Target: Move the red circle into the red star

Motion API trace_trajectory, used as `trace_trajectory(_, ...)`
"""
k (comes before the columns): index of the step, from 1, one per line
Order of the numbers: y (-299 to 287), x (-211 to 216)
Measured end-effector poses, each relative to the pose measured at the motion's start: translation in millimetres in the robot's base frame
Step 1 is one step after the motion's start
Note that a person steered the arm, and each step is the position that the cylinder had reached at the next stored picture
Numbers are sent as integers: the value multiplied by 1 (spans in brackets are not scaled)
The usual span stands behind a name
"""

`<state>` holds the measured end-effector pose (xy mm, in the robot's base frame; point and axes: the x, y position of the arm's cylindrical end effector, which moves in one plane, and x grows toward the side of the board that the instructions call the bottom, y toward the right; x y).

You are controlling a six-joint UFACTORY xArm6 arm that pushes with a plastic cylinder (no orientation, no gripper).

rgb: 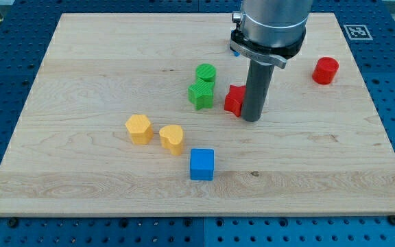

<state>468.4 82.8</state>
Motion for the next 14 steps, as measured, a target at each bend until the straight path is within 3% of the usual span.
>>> trace_trajectory(2, -2, -14)
trace_trajectory(4, 77, -18)
trace_trajectory(6, 97, -18)
trace_trajectory(7, 140, -18)
trace_trajectory(9, 146, -18)
trace_trajectory(11, 202, -18)
trace_trajectory(13, 209, -50)
trace_trajectory(14, 209, -94)
